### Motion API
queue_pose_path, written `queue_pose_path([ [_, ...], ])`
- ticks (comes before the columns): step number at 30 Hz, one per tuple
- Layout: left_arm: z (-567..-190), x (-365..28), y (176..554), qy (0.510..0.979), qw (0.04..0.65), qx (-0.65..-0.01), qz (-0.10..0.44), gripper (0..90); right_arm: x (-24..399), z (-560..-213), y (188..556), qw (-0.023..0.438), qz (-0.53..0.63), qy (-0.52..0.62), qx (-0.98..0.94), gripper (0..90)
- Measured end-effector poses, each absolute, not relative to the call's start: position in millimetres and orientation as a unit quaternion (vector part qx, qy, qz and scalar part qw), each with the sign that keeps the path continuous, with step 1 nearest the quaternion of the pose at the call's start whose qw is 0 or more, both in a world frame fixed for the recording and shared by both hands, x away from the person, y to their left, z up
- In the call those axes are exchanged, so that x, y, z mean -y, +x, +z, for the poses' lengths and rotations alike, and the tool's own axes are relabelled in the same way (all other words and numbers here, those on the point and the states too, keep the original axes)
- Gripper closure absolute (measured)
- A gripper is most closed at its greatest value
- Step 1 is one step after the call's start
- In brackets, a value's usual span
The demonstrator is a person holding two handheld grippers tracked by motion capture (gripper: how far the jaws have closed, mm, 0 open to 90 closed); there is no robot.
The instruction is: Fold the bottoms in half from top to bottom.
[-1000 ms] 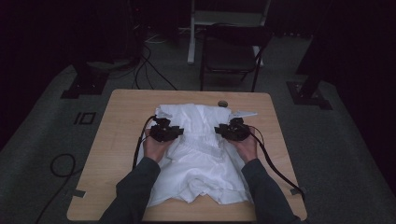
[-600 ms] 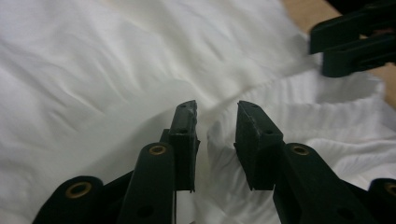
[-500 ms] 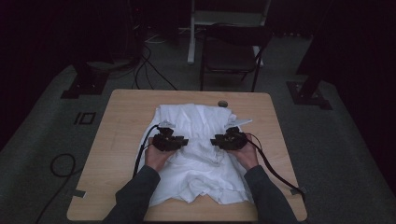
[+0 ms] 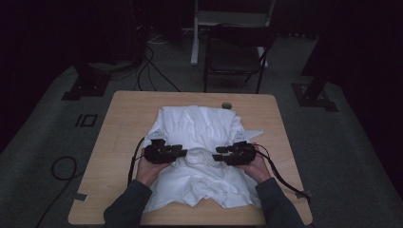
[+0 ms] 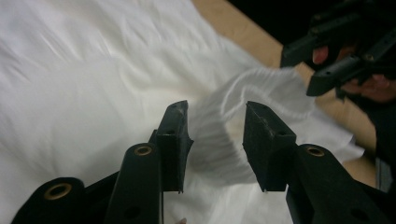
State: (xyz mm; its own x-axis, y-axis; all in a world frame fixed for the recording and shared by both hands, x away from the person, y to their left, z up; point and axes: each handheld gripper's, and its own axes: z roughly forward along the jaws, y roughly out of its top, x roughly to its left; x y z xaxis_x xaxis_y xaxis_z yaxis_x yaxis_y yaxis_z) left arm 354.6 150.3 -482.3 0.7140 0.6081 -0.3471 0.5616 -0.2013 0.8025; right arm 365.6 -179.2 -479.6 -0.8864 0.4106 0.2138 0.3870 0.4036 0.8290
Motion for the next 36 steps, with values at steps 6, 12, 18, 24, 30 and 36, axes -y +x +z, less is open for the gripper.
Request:
queue_pose_path([
  [6,-488.8,-137.6,382.4,0.778,0.464,-0.418,0.066,60.8,180.5,-470.1,384.1,0.043,0.505,0.295,-0.81,63.0],
  [12,-515.7,-119.6,398.8,0.812,0.405,-0.419,0.034,64.7,172.3,-480.5,406.6,0.065,0.473,0.358,-0.802,66.9],
  [18,-518.4,-117.9,365.8,0.829,0.409,-0.382,0.016,63.5,161.7,-489.5,398.5,0.057,0.453,0.351,-0.818,64.7],
  [24,-526.0,-124.1,339.4,0.83,0.41,-0.377,0.006,61.6,149.4,-511.2,364.8,0.046,0.414,0.311,-0.854,61.6],
  [30,-533.0,-130.3,328.6,0.833,0.407,-0.374,-0.013,60.2,145.8,-535.3,340.3,0.026,0.367,0.283,-0.886,61.8],
  [36,-510.7,-146.6,336.2,0.825,0.42,-0.377,0.033,54.3,157.5,-508.0,349.6,0.062,0.395,0.283,-0.872,57.8],
])
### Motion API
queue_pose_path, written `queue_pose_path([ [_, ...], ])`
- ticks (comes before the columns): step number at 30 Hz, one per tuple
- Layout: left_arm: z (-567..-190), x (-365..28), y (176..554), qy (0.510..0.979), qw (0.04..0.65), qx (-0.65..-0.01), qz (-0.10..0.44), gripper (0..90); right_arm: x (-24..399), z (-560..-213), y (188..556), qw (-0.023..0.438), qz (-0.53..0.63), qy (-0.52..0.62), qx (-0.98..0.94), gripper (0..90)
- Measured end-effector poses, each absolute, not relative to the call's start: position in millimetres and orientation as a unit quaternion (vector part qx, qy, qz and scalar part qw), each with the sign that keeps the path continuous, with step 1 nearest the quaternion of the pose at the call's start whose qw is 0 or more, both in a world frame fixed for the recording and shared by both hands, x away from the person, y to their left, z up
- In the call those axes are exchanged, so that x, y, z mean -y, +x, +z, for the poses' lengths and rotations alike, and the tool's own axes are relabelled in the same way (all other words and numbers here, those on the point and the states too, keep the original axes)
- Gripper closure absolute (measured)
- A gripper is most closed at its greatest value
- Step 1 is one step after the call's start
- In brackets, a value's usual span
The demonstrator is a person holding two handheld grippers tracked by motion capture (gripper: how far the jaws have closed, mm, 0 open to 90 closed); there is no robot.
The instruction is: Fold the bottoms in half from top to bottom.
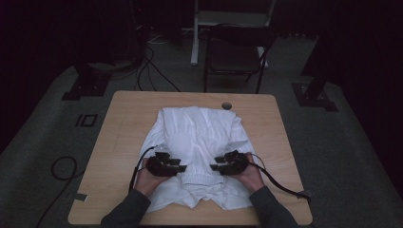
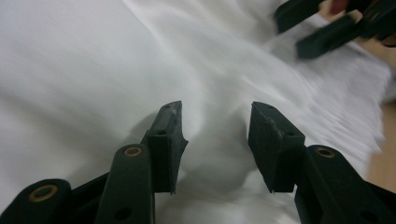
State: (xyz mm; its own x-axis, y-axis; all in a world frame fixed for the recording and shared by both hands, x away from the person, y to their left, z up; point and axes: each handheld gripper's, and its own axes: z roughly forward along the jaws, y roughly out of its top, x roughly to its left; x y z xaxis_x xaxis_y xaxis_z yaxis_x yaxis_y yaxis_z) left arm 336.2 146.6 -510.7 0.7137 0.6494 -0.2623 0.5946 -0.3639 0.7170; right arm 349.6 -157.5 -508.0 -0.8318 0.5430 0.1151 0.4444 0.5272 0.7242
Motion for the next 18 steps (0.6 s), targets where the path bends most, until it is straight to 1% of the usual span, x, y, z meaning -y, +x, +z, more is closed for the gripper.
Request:
queue_pose_path([
  [2,-500.6,-156.5,349.1,0.813,0.421,-0.395,0.069,52.9,166.3,-495.8,361.2,0.087,0.419,0.304,-0.851,57.5],
  [3,-497.9,-159.8,354.5,0.809,0.419,-0.403,0.082,52.0,172.8,-489.1,371.7,0.116,0.425,0.324,-0.837,57.2],
  [4,-495.3,-164.2,362.5,0.804,0.416,-0.415,0.096,51.9,176.8,-486.0,378.6,0.132,0.427,0.34,-0.827,57.1],
  [7,-493.9,-177.9,387.9,0.782,0.404,-0.454,0.137,51.7,193.2,-482.2,409.1,0.157,0.437,0.408,-0.786,57.2],
  [9,-499.0,-187.4,404.4,0.764,0.39,-0.49,0.154,51.6,201.5,-487.4,430.7,0.164,0.427,0.447,-0.768,57.0],
  [12,-513.5,-198.5,422.2,0.743,0.373,-0.534,0.154,51.5,206.4,-500.2,451.3,0.16,0.408,0.482,-0.759,53.1],
  [13,-519.0,-200.7,426.0,0.74,0.366,-0.544,0.151,50.2,206.9,-505.7,456.4,0.158,0.4,0.492,-0.757,51.9],
  [15,-529.5,-201.4,430.1,0.739,0.353,-0.556,0.145,48.2,207.2,-518.5,465.3,0.144,0.385,0.507,-0.758,48.4],
  [18,-542.3,-200.3,429.6,0.739,0.341,-0.563,0.147,45.8,206.2,-533.9,469.3,0.133,0.361,0.521,-0.762,47.4],
])
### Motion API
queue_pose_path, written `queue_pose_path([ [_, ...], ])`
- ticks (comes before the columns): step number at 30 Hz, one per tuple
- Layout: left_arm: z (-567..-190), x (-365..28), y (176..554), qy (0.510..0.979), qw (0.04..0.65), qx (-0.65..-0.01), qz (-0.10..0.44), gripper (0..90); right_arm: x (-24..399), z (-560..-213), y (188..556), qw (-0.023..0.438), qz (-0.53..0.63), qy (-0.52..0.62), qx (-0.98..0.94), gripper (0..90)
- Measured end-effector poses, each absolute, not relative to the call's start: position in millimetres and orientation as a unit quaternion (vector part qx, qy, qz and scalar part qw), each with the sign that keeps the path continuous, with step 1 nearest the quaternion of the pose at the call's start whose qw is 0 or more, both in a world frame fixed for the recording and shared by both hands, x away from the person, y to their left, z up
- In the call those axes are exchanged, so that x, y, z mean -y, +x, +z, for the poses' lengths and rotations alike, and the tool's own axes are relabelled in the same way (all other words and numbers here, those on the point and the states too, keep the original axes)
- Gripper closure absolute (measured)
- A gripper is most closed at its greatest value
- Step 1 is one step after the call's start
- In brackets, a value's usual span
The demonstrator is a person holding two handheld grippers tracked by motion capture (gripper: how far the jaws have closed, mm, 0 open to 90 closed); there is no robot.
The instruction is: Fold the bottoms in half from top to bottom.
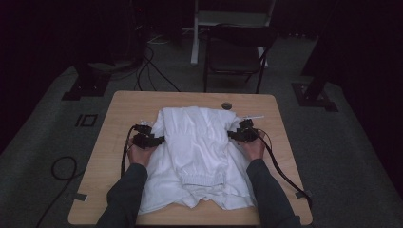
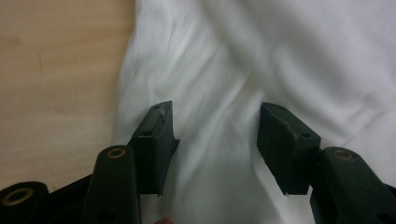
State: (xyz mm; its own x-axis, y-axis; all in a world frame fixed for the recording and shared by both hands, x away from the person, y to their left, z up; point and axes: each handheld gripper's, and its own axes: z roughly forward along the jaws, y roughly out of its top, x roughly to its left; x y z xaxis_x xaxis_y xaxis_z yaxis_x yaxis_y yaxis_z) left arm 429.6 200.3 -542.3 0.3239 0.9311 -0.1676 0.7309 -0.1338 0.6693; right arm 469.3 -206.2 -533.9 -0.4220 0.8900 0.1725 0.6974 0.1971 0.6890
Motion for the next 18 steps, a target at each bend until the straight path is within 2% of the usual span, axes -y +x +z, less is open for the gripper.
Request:
queue_pose_path([
  [4,-545.4,-199.8,424.1,0.741,0.344,-0.551,0.169,47.9,207.6,-545.3,465.6,0.142,0.358,0.516,-0.765,50.5],
  [6,-547.7,-199.4,420.9,0.744,0.341,-0.542,0.19,53.6,207.7,-544.6,462.9,0.157,0.344,0.517,-0.768,57.9],
  [9,-550.5,-201.8,417.6,0.743,0.345,-0.536,0.205,59.5,209.3,-545.6,460.4,0.165,0.345,0.517,-0.766,62.0],
  [14,-554.3,-205.9,409.2,0.745,0.342,-0.523,0.233,60.9,212.3,-547.9,454.0,0.179,0.347,0.51,-0.766,65.1],
  [18,-554.6,-209.4,400.7,0.747,0.337,-0.519,0.24,60.9,213.5,-548.8,443.9,0.206,0.333,0.494,-0.776,75.4],
])
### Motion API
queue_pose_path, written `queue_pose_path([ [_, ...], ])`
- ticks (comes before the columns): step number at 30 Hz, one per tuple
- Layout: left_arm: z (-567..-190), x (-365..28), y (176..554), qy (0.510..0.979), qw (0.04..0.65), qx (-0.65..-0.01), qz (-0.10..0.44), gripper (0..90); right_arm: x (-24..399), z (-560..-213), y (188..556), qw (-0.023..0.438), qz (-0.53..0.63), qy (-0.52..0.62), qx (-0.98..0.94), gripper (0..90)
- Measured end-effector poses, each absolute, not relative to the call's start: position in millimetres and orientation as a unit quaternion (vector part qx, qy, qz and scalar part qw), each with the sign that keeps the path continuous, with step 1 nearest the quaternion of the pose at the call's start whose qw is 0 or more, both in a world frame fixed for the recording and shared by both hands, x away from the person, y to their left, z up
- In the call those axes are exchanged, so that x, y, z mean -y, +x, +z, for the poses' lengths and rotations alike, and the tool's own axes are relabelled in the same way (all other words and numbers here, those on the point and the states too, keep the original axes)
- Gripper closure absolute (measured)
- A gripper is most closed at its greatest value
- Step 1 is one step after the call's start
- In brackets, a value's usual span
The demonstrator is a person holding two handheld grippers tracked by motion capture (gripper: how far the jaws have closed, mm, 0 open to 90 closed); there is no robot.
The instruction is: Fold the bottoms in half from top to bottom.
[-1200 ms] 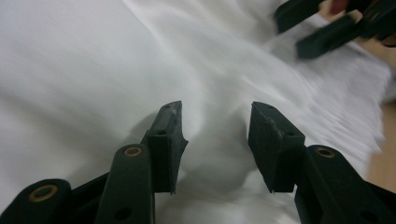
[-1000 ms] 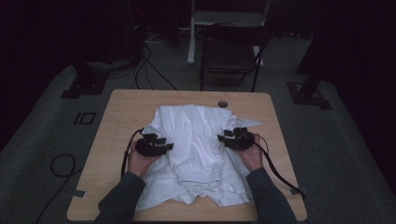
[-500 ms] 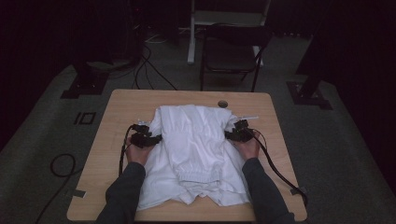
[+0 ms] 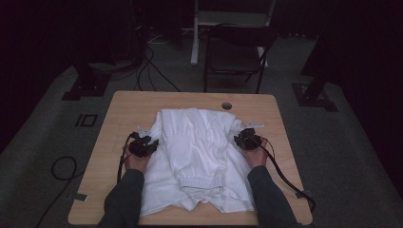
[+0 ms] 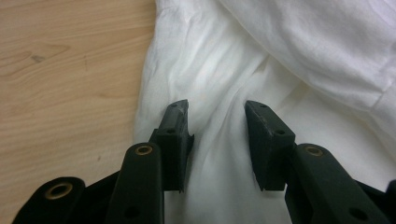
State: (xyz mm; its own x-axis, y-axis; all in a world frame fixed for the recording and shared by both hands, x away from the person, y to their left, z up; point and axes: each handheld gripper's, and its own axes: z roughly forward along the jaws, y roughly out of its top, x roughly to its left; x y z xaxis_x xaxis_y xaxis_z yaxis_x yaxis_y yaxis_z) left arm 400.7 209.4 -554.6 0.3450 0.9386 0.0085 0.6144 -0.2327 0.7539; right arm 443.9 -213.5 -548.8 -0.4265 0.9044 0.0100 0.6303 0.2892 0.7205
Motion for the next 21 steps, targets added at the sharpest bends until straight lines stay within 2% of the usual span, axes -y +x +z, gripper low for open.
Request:
queue_pose_path([
  [3,-554.7,-216.6,391.5,0.746,0.341,-0.522,0.234,61.9,223.1,-549.6,436.2,0.195,0.343,0.507,-0.766,85.4],
  [8,-553.8,-222.3,369.7,0.752,0.349,-0.516,0.215,62.1,234.8,-549.1,421.8,0.164,0.355,0.525,-0.756,85.4],
  [12,-539.2,-230.4,376.7,0.738,0.365,-0.539,0.179,58.1,239.0,-538.3,423.8,0.161,0.371,0.526,-0.748,61.7],
  [15,-521.4,-233.2,393.3,0.72,0.4,-0.542,0.169,53.9,241.5,-523.8,434.5,0.151,0.414,0.535,-0.721,50.3],
  [21,-501.8,-217.5,446.9,0.702,0.435,-0.546,0.137,43.0,225.4,-507.1,468.0,0.118,0.461,0.54,-0.694,46.7],
])
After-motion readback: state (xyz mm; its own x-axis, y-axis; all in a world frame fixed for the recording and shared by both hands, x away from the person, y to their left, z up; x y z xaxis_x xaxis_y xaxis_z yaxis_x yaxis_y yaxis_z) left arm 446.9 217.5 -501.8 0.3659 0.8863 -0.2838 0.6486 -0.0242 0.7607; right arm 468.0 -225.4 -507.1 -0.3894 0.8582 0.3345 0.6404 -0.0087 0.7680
